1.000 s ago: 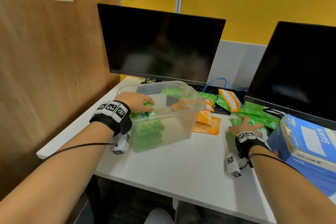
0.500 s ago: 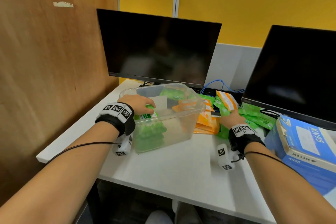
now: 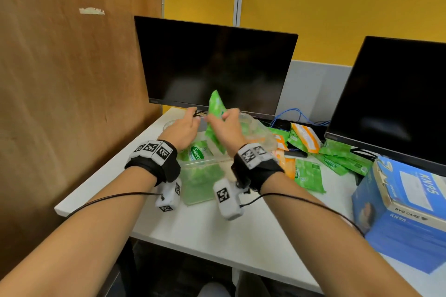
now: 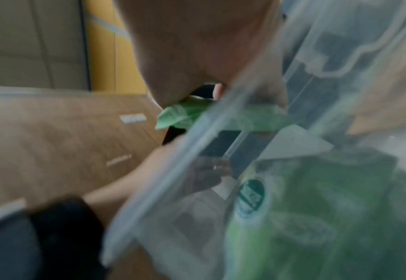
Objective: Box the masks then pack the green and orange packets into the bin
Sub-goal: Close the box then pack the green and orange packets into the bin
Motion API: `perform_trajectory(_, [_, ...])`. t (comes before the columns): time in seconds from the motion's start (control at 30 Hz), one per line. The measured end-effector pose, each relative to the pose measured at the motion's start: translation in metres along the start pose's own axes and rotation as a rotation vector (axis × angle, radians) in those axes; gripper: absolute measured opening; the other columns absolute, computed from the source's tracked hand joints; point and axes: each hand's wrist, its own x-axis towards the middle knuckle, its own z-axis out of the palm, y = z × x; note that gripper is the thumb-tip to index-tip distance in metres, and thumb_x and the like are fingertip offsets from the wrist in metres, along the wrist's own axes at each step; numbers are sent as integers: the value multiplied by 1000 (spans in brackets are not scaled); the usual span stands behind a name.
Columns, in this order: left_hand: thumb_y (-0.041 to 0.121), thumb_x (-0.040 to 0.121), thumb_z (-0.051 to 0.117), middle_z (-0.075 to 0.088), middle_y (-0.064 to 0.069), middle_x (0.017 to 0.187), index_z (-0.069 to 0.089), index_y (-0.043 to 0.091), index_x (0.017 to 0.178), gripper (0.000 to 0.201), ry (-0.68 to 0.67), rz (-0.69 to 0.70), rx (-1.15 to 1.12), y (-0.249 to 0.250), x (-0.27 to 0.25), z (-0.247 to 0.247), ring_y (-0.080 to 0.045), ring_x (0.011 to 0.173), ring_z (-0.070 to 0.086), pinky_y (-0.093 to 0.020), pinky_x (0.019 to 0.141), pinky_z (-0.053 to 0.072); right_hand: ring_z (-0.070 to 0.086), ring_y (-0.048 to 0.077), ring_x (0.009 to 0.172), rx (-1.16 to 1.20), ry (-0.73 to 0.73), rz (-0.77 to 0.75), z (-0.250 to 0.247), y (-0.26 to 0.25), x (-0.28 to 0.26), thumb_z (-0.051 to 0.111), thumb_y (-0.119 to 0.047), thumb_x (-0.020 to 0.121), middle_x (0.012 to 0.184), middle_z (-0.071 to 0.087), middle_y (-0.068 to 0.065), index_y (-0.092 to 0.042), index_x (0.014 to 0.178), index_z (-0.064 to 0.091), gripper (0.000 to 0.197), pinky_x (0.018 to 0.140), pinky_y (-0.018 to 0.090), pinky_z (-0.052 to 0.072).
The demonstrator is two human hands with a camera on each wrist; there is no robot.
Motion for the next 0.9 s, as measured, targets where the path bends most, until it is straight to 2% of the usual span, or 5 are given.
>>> perform_trajectory(0.23, [57, 94, 20, 41, -7, 143, 30, 24, 142, 59, 97, 78, -295, -8, 4, -2, -23, 132, 39, -49, 111, 31, 45, 23, 88, -257, -24, -131, 6, 8, -10, 59, -49, 81, 108, 43, 6, -21, 105, 38, 43, 68, 31, 35])
perform_trajectory(0.4, [34, 99, 34, 48, -8, 135, 47, 19, 132, 39, 118, 92, -107, -8, 5, -2, -28, 128, 41, -45, 108, 32, 55, 30, 112, -808, -403, -109, 18, 14, -6, 34, -57, 85, 119, 61, 7, -27, 108, 54, 43, 96, 47, 43])
perform_trajectory(0.6, [41, 97, 30, 63, -11, 116, 55, 17, 113, 39, -184, 14, 481, -5, 7, 8, -30, 103, 58, -42, 91, 44, 53, 25, 82, -898, -384, -178, 11, 15, 4, 50, -24, 90, 86, 57, 10, -12, 75, 49, 19, 67, 28, 38])
perform_trajectory(0.77, [54, 97, 22, 59, -12, 125, 43, 19, 130, 52, -284, 27, 647, 2, 5, 6, -29, 108, 57, -39, 92, 43, 59, 24, 79, -740, -252, -143, 0, 17, 4, 56, -25, 83, 76, 60, 5, -11, 75, 59, 16, 63, 27, 44])
perform_trajectory(0.9, [65, 94, 20, 54, -10, 133, 40, 24, 135, 61, -308, 35, 654, 3, 5, 5, -29, 116, 54, -40, 93, 41, 55, 31, 99, -719, 254, -245, -51, 30, 14, 51, -20, 83, 103, 63, 10, -13, 101, 61, 22, 81, 37, 45])
